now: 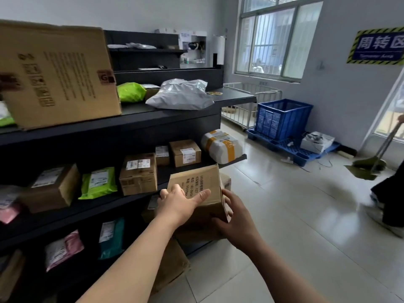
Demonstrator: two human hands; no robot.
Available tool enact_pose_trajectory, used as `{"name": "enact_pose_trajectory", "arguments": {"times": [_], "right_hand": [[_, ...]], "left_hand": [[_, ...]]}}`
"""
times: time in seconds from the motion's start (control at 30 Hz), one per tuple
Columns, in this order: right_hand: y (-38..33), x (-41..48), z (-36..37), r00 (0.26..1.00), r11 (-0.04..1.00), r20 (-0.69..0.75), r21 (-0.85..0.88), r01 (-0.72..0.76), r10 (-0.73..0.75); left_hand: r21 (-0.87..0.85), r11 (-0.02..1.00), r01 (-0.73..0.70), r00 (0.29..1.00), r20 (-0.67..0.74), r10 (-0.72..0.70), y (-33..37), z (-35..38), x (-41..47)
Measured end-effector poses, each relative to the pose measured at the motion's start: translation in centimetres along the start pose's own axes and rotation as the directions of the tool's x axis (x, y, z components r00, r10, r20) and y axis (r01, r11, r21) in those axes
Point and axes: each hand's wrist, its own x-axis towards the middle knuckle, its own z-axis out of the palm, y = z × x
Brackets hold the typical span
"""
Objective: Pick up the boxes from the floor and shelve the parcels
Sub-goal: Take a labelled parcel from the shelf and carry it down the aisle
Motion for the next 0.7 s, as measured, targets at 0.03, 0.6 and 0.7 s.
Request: {"name": "enact_pose_trajectory", "arguments": {"times": [0.03,0.6,0.7], "right_hand": [[-0.4,0.2,0.6,1.000,1.000,0.015,-0.008,0.012,-0.012],[-9.4,1.2,13.5,0.942,0.960,0.225,-0.067,0.271,-0.250],[-11.1,1.0,15.8,0.925,0.947,0.245,-0.065,0.315,-0.291]], "left_hand": [[0.003,1.000,0.020,1.000,-0.013,-0.020,-0.7,-0.5,0.0],[-0.424,0.852,0.306,0.945,0.031,-0.324,-11.5,-11.8,-2.7],[-0.524,0.796,0.303,0.944,0.052,-0.326,-13.7,-13.8,-3.2]]}}
